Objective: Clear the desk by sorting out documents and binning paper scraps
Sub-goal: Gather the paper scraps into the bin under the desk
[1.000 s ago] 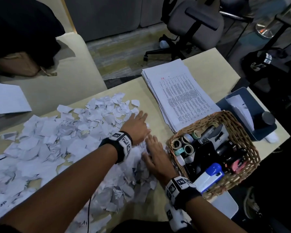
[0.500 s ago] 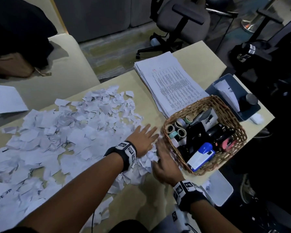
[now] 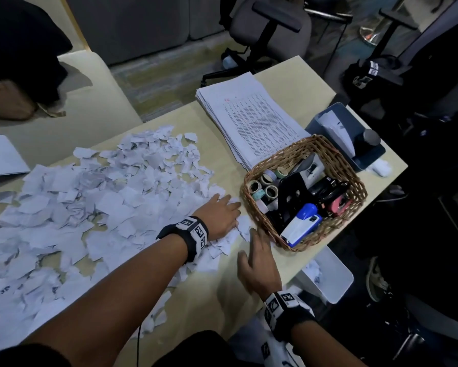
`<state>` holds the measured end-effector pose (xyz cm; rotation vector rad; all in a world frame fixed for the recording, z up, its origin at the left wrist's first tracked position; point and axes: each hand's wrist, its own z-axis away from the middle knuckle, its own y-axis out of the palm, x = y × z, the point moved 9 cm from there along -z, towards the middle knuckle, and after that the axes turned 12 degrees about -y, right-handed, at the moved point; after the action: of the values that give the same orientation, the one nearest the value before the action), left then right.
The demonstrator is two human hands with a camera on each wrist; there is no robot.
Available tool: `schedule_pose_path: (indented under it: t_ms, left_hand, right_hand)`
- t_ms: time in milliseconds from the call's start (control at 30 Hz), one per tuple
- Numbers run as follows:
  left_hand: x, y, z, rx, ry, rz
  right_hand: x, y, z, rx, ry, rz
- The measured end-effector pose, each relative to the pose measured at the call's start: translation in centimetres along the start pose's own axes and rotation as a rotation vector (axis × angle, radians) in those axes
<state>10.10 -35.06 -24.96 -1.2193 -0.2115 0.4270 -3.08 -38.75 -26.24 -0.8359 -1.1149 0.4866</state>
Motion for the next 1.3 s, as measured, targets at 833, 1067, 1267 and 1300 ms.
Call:
schedule_pose_path:
  t_ms: [833, 1067, 1267, 1300]
  left_hand:
    - [0.0, -0.9, 4.0, -0.269, 0.048, 0.075]
    - [-1.2, -1.0, 2.4, -0.246, 0.019, 0.125]
    - [1.4, -1.6, 2.3, -0.286, -0.094, 0.271]
    - [2.7, -1.9, 2.4, -0.309, -0.155, 0.311]
  right_hand:
    - [1.3, -2.1, 2.2, -0.315, 0.134, 0.220]
    - [-0.6, -1.8, 3.3, -0.334, 0.296, 0.125]
    - [2.8, -0.5, 1.5, -0.207, -0.053, 0.031]
    - [3.4, -0.6, 1.2, -0.211, -0.096, -0.005]
